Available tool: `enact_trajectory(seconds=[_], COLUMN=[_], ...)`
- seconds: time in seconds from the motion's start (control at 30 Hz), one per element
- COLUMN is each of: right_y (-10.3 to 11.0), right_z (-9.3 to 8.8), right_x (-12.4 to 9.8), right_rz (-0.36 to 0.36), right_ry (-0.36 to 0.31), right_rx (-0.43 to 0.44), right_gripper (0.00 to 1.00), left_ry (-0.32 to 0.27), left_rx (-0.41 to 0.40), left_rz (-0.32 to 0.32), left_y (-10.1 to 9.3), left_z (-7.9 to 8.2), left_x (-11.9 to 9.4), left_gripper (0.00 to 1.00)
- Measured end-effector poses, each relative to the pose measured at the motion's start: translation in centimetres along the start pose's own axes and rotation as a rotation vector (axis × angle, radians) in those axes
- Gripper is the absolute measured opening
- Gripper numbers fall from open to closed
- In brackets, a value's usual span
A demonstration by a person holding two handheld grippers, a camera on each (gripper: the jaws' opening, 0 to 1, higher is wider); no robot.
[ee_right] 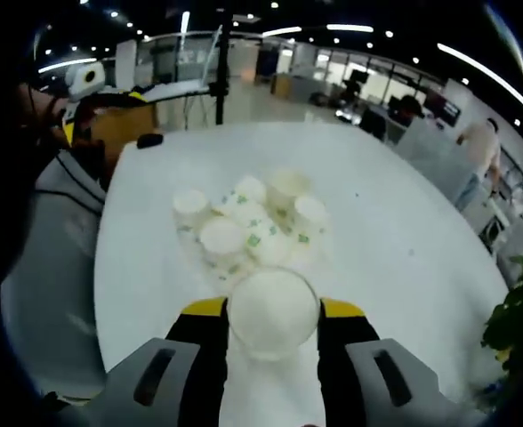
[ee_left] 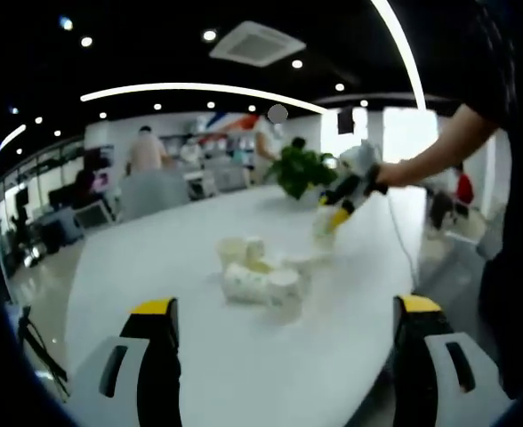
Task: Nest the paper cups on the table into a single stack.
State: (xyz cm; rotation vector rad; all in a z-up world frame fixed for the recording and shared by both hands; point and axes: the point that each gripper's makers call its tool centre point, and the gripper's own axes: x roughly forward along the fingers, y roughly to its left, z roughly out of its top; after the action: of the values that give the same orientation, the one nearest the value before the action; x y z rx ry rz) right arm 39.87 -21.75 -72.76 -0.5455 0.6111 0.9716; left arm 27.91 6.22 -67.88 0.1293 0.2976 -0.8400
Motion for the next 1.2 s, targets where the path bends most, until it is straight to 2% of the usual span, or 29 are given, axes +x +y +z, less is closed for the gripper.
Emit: enact_trajectory(seconds=[0.2,0.37,0.47,0.67,0.87,1.07,1.2], right_y=[1.7,3.6,4.9,6.5,7.9,9.7,11.2], right_z=[1.3,2.8,4.3,5.8,7.2,8.6,9.1], right_x=[-0.7,-1.0,-1.2,-1.0,-1.0,-1.0,-0.8], right_rz=[-0.002,0.009,0.011,0.017,0.025,0.047,0.059], right_ry=[-0.023,-0.049,-0.083,-0.120,-0.172,-0.253,-0.279], right_rx=[-0.026,-0.036,-0.042,-0.040,0.001,0.090,0.100], right_gripper=[0.35,0.35,0.35,0.35,0.35,0.35,0.35], left_ry=[0.018,0.039,0.038,0.050,0.066,0.068,0.061], left_rx=[-0.002,-0.021,-0.046,-0.044,-0.060,-0.072,-0.084], left_rz=[-0.039,-0.049,-0.065,-0.079,-0.105,-0.131,-0.151], left_y=[-0.5,-0.5,-0.9,-1.1,-1.5,-2.4,-3.1], left_z=[-0.4,-1.0,-1.1,-1.3,-1.7,-1.8,-1.7], left_x=[0.2,0.3,0.3,0.4,0.4,0.4,0.6], left_gripper=[0.98,0.98,0.98,0.98,0.96,0.95,0.95])
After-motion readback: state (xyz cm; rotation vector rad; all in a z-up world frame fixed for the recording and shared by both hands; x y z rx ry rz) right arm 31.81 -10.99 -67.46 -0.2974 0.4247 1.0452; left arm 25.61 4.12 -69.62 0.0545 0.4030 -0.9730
